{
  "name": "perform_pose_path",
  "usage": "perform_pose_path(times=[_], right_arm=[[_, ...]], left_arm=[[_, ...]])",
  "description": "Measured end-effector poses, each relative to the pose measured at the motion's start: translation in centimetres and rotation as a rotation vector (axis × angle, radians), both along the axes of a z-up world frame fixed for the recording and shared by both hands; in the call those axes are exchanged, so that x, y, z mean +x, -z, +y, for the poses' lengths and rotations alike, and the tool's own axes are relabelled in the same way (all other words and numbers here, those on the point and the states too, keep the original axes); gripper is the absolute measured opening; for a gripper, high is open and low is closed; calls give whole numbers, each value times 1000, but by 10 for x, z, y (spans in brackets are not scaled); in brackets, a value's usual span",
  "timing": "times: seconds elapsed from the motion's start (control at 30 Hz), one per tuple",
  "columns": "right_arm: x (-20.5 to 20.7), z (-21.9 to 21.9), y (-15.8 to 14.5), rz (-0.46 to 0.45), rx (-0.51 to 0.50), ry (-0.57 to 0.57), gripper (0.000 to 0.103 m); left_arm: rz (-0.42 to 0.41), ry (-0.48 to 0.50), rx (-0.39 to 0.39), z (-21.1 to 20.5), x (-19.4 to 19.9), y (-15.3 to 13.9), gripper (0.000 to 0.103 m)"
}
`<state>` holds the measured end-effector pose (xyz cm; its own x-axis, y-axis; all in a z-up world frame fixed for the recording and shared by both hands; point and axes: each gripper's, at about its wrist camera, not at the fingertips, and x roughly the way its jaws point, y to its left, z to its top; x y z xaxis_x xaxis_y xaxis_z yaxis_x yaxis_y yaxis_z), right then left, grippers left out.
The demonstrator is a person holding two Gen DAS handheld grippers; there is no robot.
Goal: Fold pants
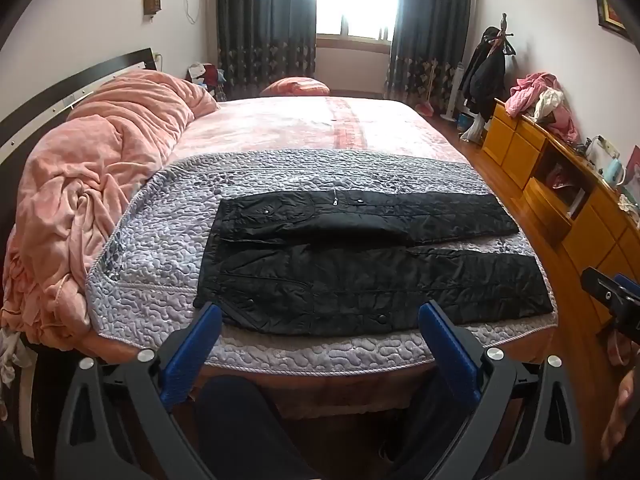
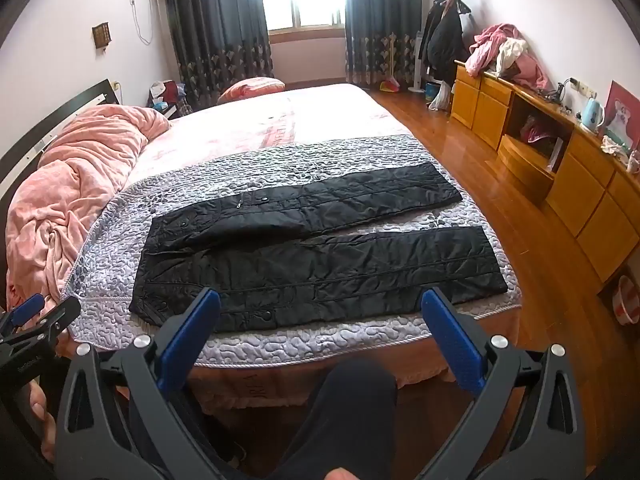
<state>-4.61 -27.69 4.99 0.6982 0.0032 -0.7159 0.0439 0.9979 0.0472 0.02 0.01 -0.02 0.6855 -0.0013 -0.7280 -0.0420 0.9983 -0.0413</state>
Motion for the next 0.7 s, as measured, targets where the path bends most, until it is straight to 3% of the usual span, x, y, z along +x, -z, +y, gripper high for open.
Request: perform_pose_path(times=[0.7], right_arm=[[0,-1,0,-2,3,-2,101]], left_arm=[[-8,0,2,0,0,0,99]])
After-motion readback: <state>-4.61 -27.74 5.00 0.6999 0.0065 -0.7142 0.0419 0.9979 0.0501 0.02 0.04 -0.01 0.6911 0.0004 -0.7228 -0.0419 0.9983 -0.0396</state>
